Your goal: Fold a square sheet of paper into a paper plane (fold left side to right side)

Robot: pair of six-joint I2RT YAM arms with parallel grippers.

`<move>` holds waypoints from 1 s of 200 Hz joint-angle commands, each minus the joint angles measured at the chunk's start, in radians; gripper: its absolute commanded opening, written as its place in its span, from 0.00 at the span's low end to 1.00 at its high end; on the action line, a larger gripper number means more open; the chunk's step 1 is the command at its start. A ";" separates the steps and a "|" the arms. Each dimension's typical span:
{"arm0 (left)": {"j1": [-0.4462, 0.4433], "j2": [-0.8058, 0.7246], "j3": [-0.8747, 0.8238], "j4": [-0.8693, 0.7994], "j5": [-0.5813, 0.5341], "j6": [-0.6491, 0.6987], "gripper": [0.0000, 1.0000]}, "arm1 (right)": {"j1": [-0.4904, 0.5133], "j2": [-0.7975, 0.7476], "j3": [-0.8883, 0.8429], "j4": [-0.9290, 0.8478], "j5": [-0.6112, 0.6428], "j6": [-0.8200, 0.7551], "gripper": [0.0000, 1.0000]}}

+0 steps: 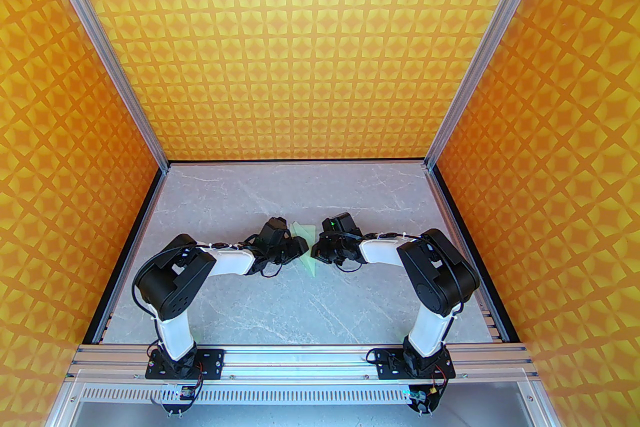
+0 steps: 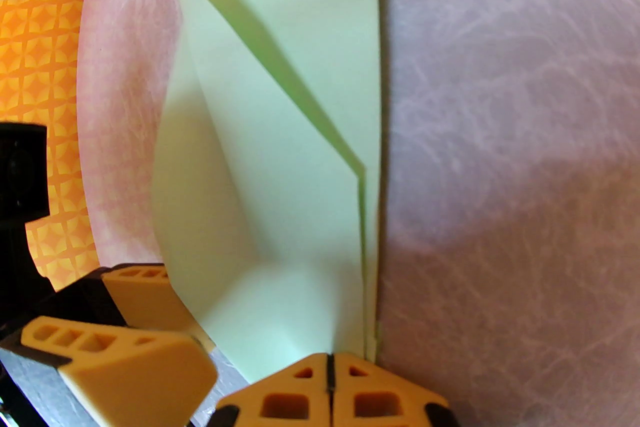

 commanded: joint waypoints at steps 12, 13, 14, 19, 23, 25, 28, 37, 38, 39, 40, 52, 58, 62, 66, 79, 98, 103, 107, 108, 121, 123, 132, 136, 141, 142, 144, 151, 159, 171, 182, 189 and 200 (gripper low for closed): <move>-0.005 0.074 0.022 0.024 -0.016 0.056 0.45 | 0.003 0.014 -0.045 -0.046 0.036 0.007 0.05; -0.005 0.075 0.021 0.026 -0.016 0.056 0.45 | 0.003 0.014 -0.045 -0.045 0.036 0.007 0.05; -0.005 0.077 0.022 0.029 -0.016 0.056 0.45 | 0.003 0.014 -0.045 -0.045 0.036 0.007 0.05; -0.005 0.082 0.024 0.035 -0.016 0.059 0.45 | 0.003 0.013 -0.046 -0.042 0.035 0.007 0.05; -0.005 0.086 0.026 0.040 -0.016 0.060 0.45 | 0.003 0.011 -0.047 -0.040 0.032 0.007 0.05; -0.005 0.089 0.027 0.041 -0.016 0.061 0.45 | 0.003 0.010 -0.048 -0.038 0.031 0.007 0.05; -0.005 0.092 0.028 0.044 -0.016 0.062 0.45 | 0.003 0.010 -0.049 -0.036 0.028 0.008 0.05; -0.007 0.103 0.029 0.066 -0.015 0.061 0.44 | 0.003 0.008 -0.050 -0.030 0.024 0.008 0.05; -0.007 0.104 0.029 0.069 -0.015 0.061 0.44 | 0.003 0.007 -0.051 -0.030 0.024 0.008 0.05; -0.007 0.105 0.028 0.073 -0.014 0.060 0.44 | 0.003 0.008 -0.052 -0.029 0.023 0.008 0.05; -0.007 0.106 0.028 0.077 -0.013 0.059 0.44 | 0.003 0.007 -0.052 -0.029 0.023 0.008 0.05; -0.007 0.115 0.022 0.117 -0.002 0.053 0.41 | 0.003 0.007 -0.056 -0.019 0.012 0.011 0.05; -0.007 0.118 0.016 0.147 0.004 0.050 0.40 | 0.003 0.006 -0.059 -0.009 0.006 0.012 0.05; -0.007 0.119 0.011 0.164 0.007 0.048 0.40 | 0.003 0.004 -0.061 -0.004 0.004 0.013 0.05; -0.007 0.121 0.009 0.178 0.012 0.045 0.40 | 0.003 0.004 -0.063 0.000 -0.001 0.014 0.05; -0.007 0.124 0.003 0.209 0.019 0.042 0.38 | 0.003 0.001 -0.069 0.022 -0.017 0.020 0.05; -0.007 0.133 0.007 0.186 0.019 0.044 0.37 | 0.003 -0.014 -0.075 0.034 -0.025 0.024 0.06; -0.007 0.137 0.009 0.181 0.019 0.045 0.37 | 0.003 -0.022 -0.078 0.038 -0.026 0.024 0.06; -0.007 0.139 0.010 0.178 0.019 0.046 0.37 | 0.002 -0.027 -0.079 0.038 -0.026 0.023 0.06; -0.007 0.141 0.010 0.178 0.019 0.046 0.36 | 0.002 -0.028 -0.079 0.038 -0.026 0.023 0.06; -0.007 0.147 0.009 0.176 0.019 0.044 0.37 | 0.002 -0.046 -0.081 0.036 -0.026 0.016 0.06; -0.007 0.148 0.010 0.175 0.019 0.043 0.37 | 0.003 -0.049 -0.081 0.036 -0.027 0.015 0.06; -0.007 0.150 0.014 0.163 0.019 0.047 0.37 | 0.002 -0.059 -0.081 0.033 -0.026 0.012 0.06; -0.007 0.149 0.018 0.152 0.019 0.050 0.37 | 0.001 -0.062 -0.082 0.029 -0.023 0.011 0.06; -0.007 0.151 0.025 0.135 0.019 0.056 0.36 | 0.001 -0.065 -0.083 0.026 -0.022 0.010 0.07; -0.007 0.152 0.026 0.132 0.018 0.058 0.36 | 0.001 -0.065 -0.082 0.026 -0.021 0.010 0.07; -0.007 0.153 0.029 0.126 0.018 0.061 0.36 | 0.001 -0.066 -0.082 0.026 -0.020 0.009 0.07; -0.007 0.154 0.034 0.115 0.017 0.069 0.36 | 0.001 -0.071 -0.084 0.027 -0.022 0.008 0.07; -0.007 0.157 0.033 0.114 0.018 0.073 0.35 | 0.001 -0.077 -0.086 0.029 -0.022 0.008 0.08; -0.007 0.165 0.040 0.113 0.018 0.077 0.35 | 0.000 -0.090 -0.090 0.036 -0.023 0.008 0.10; -0.007 0.174 0.049 0.115 0.032 0.083 0.34 | -0.001 -0.106 -0.095 0.041 -0.022 0.007 0.12; -0.008 0.180 0.055 0.124 0.044 0.086 0.34 | -0.003 -0.117 -0.097 0.042 -0.020 0.005 0.13; -0.010 0.191 0.061 0.138 0.065 0.090 0.33 | -0.005 -0.128 -0.100 0.039 -0.014 0.001 0.13</move>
